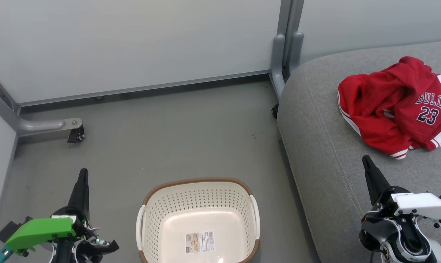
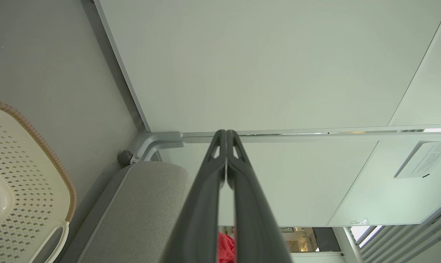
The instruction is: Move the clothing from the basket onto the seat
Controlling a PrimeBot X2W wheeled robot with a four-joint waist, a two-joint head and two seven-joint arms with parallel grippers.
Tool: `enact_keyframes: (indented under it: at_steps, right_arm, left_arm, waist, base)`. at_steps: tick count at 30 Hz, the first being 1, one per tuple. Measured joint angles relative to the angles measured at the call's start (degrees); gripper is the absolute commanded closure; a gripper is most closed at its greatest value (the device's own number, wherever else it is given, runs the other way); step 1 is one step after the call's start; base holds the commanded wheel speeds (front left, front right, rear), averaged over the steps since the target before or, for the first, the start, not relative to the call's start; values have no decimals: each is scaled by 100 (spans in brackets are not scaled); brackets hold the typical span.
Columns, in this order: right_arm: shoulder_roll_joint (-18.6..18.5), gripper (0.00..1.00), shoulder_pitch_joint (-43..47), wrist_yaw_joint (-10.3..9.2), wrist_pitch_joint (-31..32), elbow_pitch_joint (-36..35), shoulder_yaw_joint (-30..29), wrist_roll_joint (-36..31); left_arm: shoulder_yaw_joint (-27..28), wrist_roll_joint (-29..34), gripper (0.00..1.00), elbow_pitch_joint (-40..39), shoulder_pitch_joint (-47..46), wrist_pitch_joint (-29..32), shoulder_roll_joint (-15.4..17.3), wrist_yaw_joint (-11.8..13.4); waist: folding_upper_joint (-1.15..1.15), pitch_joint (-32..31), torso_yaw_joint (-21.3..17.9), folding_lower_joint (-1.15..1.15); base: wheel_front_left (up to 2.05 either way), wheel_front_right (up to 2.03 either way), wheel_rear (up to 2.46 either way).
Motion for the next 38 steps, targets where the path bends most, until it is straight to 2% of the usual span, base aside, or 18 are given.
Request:
enact_keyframes:
  at_steps: [38]
  right_arm:
    - [29, 100, -2, 0, 42, 3, -45, -20]
  left_arm:
    - [36, 33, 100, 1, -8, 25, -31, 0]
  waist:
    - [0, 0, 0, 0]
  base:
    - [0, 0, 0]
